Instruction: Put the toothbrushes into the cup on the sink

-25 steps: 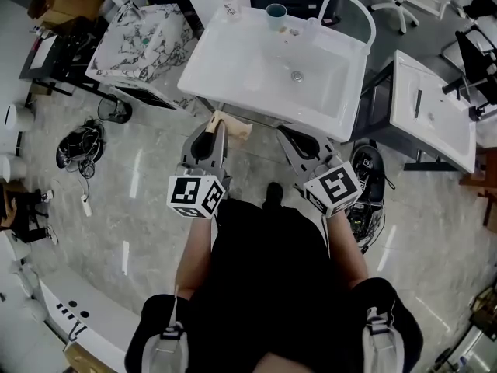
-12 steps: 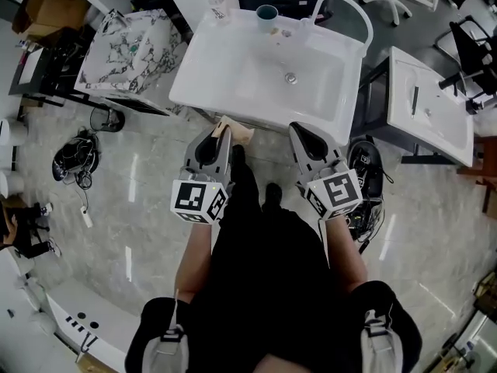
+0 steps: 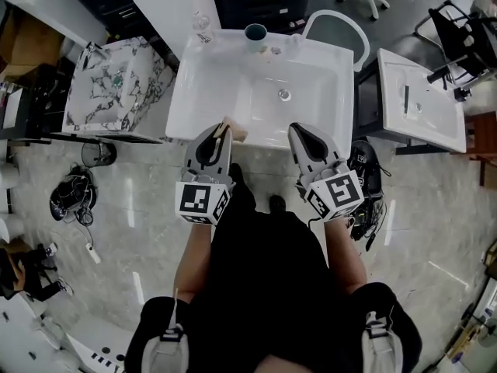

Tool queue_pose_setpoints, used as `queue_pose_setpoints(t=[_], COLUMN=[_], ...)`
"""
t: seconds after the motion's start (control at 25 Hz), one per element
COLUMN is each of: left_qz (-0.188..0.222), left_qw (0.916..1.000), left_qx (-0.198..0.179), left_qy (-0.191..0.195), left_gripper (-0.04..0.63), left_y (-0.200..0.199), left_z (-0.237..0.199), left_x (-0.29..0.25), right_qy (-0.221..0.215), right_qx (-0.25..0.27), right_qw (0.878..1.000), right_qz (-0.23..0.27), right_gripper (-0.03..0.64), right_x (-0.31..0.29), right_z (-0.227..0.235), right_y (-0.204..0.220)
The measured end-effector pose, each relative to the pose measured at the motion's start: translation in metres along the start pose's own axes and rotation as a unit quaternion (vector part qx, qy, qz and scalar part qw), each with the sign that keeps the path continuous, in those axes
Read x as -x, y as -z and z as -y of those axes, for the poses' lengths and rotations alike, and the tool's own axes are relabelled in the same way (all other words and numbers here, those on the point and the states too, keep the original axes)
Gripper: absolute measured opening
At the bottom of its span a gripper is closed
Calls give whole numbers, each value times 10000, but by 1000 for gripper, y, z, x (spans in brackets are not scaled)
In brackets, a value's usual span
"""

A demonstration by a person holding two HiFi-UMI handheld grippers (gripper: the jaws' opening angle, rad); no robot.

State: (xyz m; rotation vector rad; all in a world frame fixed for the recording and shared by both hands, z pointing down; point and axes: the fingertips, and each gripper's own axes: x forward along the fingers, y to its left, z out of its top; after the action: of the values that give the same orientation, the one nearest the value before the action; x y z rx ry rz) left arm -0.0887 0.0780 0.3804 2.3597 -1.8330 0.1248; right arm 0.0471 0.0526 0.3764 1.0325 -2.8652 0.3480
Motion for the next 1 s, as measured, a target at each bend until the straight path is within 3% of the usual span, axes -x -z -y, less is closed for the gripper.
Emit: queue_pose_setpoints(t=[0.2, 0.48, 0.84, 1.0], left_qz=[24, 235, -65, -88], left_qw=[9994, 9945, 9895, 9900], left_qx=[55, 503, 829, 724], left_qy=[332, 883, 1180, 1205], left_gripper=[48, 48, 48, 48], left_y=[0, -2, 14, 9], left_z=[-26, -55, -71, -72], left_x=[-23, -44, -73, -86], right_qy=[340, 788, 986, 1003], right_qx=[-187, -420, -495, -641], right_qw=[9991, 9956, 9929, 9921], right_qz=[-143, -279, -442, -399], right_gripper=[32, 31, 31, 32], right_x=[-31, -65, -83, -90], right_z=[2, 3, 6, 21], right_y=[0, 3, 9, 10])
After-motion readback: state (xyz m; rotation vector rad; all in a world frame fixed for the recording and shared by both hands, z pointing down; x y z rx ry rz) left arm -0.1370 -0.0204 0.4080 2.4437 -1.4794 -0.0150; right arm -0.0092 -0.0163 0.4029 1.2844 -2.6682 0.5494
